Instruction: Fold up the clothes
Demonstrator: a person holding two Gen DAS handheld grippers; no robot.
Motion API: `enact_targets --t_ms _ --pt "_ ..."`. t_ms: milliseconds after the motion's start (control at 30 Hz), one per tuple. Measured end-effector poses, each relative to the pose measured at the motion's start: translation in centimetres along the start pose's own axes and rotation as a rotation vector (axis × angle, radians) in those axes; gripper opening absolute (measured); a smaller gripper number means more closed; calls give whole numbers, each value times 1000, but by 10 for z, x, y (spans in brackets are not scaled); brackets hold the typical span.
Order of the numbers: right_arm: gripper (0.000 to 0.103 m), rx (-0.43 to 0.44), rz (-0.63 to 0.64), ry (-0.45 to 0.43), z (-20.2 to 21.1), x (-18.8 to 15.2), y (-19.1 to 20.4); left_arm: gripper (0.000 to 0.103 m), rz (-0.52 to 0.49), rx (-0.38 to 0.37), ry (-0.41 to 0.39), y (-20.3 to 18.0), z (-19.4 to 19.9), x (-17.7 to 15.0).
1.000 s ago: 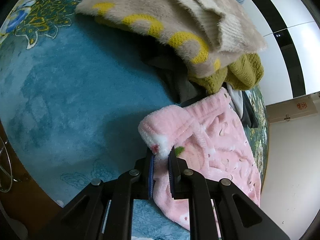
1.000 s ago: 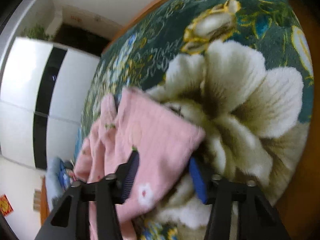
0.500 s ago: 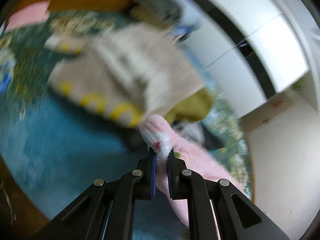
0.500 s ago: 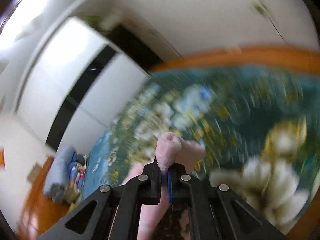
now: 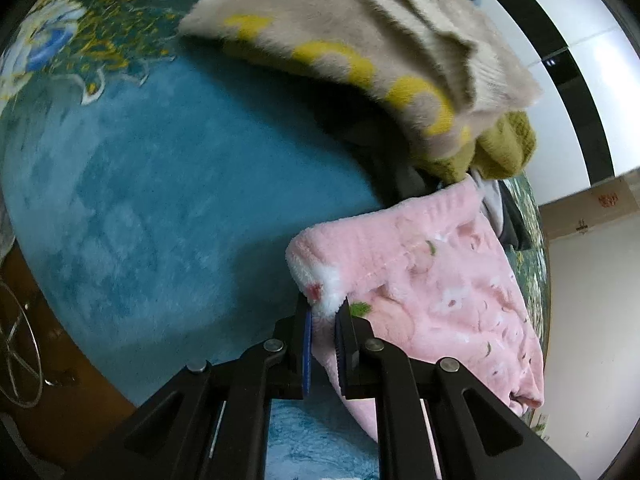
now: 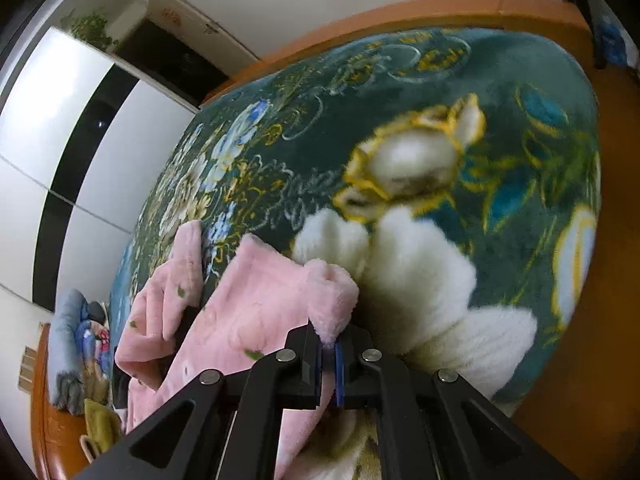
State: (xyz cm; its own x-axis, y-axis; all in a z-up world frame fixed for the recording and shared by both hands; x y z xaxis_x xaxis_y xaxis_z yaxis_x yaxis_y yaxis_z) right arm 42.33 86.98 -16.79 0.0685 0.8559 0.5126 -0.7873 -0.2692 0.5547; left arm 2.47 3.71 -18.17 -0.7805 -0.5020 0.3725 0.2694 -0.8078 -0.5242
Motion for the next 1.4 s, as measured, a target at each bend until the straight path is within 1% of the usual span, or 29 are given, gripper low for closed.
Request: enact_targets --t_ms 67,100,133,167,200,233,267,300,367,400,467,567,600,733,767,800,833,867,900,933,1000,1100,1133,1167,1200,1233,1300,1333,1400 --pt "11 -3 44 -7 0 10 12 12 -19 5 7 -3 0 3" --pt "18 -15 65 -17 0 16 16 13 -29 8 10 -4 1 4" --pt "28 -41 89 -39 1 23 21 17 -42 11 9 -7 3 6" --pt "34 -76 113 -70 2 31 25 24 -58 21 -1 -8 6 10" --pt "45 -104 133 -103 4 39 31 27 -76 38 -19 -10 11 14" --pt "47 -115 142 -133 5 46 38 30 -94 54 -37 -12 15 18" --pt "47 -97 146 -143 4 50 48 32 -109 69 -58 -14 21 24" --pt "47 -54 151 -134 1 50 61 32 -120 81 -83 -17 28 30" --pt "47 35 165 -76 -16 41 88 33 -133 87 -127 -25 40 41" --pt "47 86 167 -31 -28 32 103 34 -139 78 -139 -30 43 44" --pt "47 194 124 99 -60 4 130 34 -156 67 -151 -46 41 47" --pt "47 249 49 253 -102 -33 155 34 -192 46 -126 -73 25 41" --pt "47 254 28 280 -113 -40 161 34 -207 43 -117 -77 25 39" --pt "47 211 -50 257 -143 -38 168 34 -268 43 -95 -96 24 30" --pt "44 198 -80 245 -148 -35 166 34 -284 55 -96 -100 22 29" --pt "38 186 -116 233 -153 -32 163 34 -297 63 -98 -104 21 29" --pt "24 174 -145 221 -157 -29 161 34 -308 69 -101 -107 21 28" --pt "20 164 -143 199 -158 -21 161 34 -316 72 -102 -110 20 28" --pt "13 156 -109 167 -155 -9 166 34 -321 72 -102 -113 19 29" --pt "11 148 -76 135 -153 3 170 34 -325 72 -104 -116 19 30" --pt "10 132 -10 71 -147 27 178 34 -338 71 -116 -122 19 31" --pt "10 115 152 -100 -118 78 194 34 -356 78 -121 -128 16 32" --pt "10 95 188 -138 -111 91 194 34 -358 85 -117 -128 14 31" --pt "10 62 211 -157 -107 101 190 34 -356 92 -110 -126 11 30" --pt "9 27 219 -160 -109 108 182 34 -348 99 -99 -124 8 28" --pt "9 3 205 -134 -115 107 168 34 -341 107 -88 -121 4 27" --pt "11 -27 175 -60 -131 97 149 34 -327 115 -73 -117 0 24" --pt "13 -54 172 -41 -139 92 140 34 -322 119 -67 -116 0 24" --pt "14 -79 170 -29 -147 85 128 34 -317 124 -70 -113 2 25"
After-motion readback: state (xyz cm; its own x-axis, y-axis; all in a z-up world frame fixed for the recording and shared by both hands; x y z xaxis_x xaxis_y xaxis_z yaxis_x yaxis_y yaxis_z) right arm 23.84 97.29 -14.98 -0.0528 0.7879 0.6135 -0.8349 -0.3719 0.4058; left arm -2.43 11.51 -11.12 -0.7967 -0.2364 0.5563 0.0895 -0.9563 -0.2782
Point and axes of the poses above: each gripper's, at about its wrist camera, not at the fingertips, and z roughly against the way its jaws point, y to its left, x to its top, the point moved 7 cm from there along -z, roughly the way its jaws point, and after that the axes turned 10 degrees about -y, right-handed, at the moved point
